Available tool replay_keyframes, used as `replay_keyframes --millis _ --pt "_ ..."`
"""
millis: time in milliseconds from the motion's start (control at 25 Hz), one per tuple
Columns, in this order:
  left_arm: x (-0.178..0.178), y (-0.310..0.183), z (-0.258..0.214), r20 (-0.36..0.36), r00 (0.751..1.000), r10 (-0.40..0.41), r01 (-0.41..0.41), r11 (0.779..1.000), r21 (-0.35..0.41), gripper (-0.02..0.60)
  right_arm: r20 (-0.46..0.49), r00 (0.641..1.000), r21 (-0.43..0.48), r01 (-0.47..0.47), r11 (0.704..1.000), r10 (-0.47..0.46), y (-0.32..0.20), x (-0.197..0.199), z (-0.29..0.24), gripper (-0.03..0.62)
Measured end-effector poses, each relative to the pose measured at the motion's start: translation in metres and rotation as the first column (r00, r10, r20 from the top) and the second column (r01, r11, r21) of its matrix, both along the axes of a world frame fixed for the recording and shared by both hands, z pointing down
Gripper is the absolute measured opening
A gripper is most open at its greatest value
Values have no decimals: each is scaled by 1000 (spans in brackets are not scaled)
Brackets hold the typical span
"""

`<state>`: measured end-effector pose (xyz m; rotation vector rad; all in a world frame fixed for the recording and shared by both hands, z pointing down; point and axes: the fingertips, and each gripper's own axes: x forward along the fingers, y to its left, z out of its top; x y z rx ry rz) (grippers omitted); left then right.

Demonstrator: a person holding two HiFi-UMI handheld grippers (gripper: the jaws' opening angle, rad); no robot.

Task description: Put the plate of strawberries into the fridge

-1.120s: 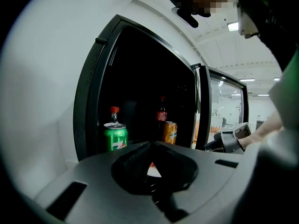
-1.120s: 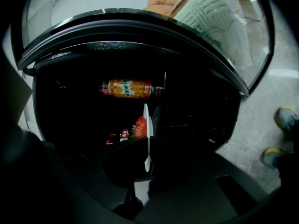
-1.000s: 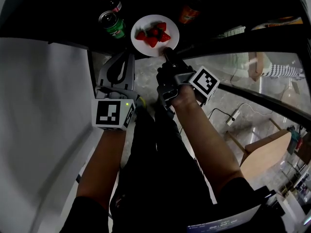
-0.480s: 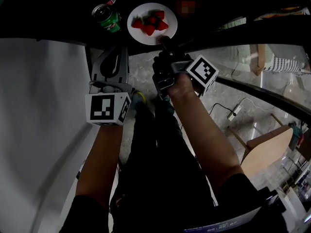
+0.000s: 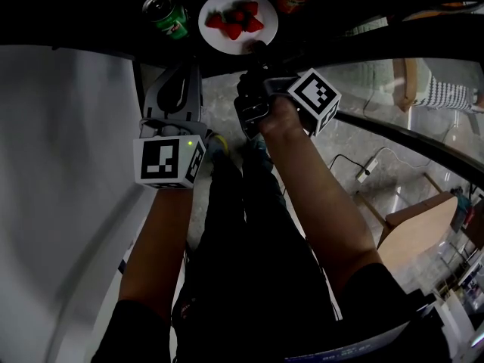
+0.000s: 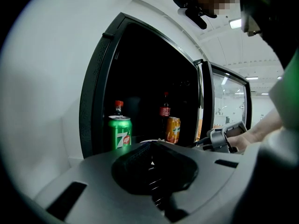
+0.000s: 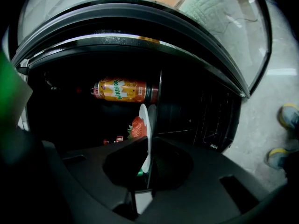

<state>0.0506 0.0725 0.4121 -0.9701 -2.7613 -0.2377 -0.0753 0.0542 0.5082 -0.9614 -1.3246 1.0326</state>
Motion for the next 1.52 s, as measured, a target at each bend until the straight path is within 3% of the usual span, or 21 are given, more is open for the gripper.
replay_keyframes --millis 360,480,600,680,720,800,920,1000,1200,1240,1320,1440,1520 --pt "-1 -1 3 -5 1000 2 -2 1000 3 -5 58 997 31 40 999 -42 -2 0 -2 26" --pt "-2 -2 4 -12 1000 9 -9 1000 0 -5 80 995 25 53 998 -55 -4 1 -4 60" --pt "-3 -3 6 -12 1000 9 -9 1000 3 -5 155 985 35 71 997 -75 -11 0 -8 61" --pt "-4 -4 7 -8 1000 8 -8 1000 5 -5 269 958 46 93 995 -102 -15 -3 -13 61" --pt "-4 -4 7 -6 1000 8 -8 1000 7 -5 355 926 58 112 992 -125 -16 -4 -17 61" --pt "-6 -5 7 -9 1000 12 -12 1000 5 -5 542 820 97 158 983 -185 -17 -6 -24 61" --pt "-9 -6 7 -19 1000 21 -21 1000 -5 -5 761 587 182 215 960 -276 -19 -2 -32 60" --pt "-11 -9 9 -28 999 29 -29 999 -16 -5 846 432 229 236 944 -313 -19 4 -33 60" --pt "-16 -14 9 -47 997 54 -56 997 -48 -5 930 114 309 267 913 -349 -20 24 -36 60" --pt "-17 -15 10 -51 997 60 -63 996 -56 -5 932 69 326 273 905 -356 -21 27 -34 60" --pt "-19 -14 10 -52 997 63 -67 996 -63 -5 930 15 349 281 894 -368 -21 32 -30 60" --pt "-19 -8 7 -54 997 55 -59 996 -62 -5 934 -50 353 284 891 -354 -14 35 -35 60" --pt "-19 -3 5 -60 997 55 -58 996 -62 -5 933 -68 357 284 890 -352 -9 34 -39 60"
